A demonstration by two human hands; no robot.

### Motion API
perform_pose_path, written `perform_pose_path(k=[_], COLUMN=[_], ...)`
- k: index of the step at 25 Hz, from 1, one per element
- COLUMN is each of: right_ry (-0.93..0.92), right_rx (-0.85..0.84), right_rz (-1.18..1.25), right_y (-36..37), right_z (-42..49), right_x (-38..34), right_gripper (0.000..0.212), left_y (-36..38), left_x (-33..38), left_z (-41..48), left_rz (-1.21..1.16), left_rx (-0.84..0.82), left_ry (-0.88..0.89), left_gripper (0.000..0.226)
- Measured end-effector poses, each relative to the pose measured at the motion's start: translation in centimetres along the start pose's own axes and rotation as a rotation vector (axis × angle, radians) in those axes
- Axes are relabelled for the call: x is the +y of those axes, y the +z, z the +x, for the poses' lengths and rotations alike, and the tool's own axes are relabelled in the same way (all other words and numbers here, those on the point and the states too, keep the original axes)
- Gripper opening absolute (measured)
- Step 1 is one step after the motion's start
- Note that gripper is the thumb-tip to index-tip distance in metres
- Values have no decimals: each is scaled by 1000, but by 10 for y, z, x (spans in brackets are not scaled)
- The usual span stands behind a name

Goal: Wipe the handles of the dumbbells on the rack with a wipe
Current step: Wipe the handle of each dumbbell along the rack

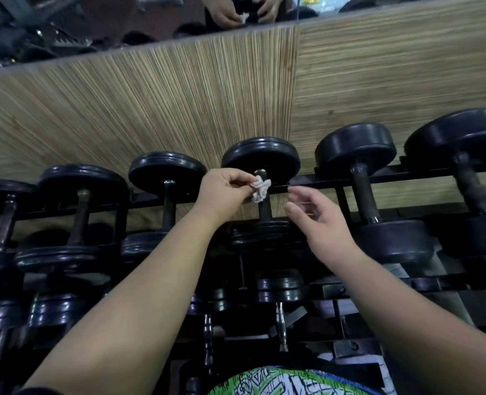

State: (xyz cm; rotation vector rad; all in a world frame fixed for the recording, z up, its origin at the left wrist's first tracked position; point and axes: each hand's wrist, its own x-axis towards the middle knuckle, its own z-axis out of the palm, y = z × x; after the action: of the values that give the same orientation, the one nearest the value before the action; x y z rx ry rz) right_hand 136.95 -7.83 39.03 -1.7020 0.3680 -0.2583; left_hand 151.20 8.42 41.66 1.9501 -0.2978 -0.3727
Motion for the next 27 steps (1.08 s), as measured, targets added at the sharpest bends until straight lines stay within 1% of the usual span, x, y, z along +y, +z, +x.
perform_pose_path(k=[1,3,5,7,9,11,13,15,18,22,25,27], right_ry=[19,51,60,63,74,86,95,104,95,67,90,98], right_rx=[-20,-83,-106,-95,-41,7,21,23,43,-6,-43,-35], right_rz=[31,104,147,189,266,269,202,111,-92,-364,-449,-455], right_y=[-1,0,2,3,3,-1,-6,-11,-14,-10,-3,3], right_z=[8,22,32,37,36,31,29,30,40,57,73,80], right_x=[-13,-34,-45,-50,-53,-53,-46,-33,-13,6,15,18], right_gripper=[44,56,61,53,37,25,19,20,17,20,24,26], left_y=[2,5,7,7,8,7,5,5,15,31,36,37], left_x=[10,29,44,56,62,59,44,26,6,-4,-12,-19], left_z=[-4,-12,-15,-17,-20,-23,-27,-37,-54,-69,-77,-80], left_rz=[-9,-26,-58,-107,-155,-112,64,245,394,409,436,412], left_rx=[-29,-68,-93,-120,-106,-69,-41,-68,-110,-50,6,52], left_ry=[39,108,158,182,150,132,165,167,146,130,195,251], left_gripper=[25,26,28,28,29,27,20,14,15,25,25,24])
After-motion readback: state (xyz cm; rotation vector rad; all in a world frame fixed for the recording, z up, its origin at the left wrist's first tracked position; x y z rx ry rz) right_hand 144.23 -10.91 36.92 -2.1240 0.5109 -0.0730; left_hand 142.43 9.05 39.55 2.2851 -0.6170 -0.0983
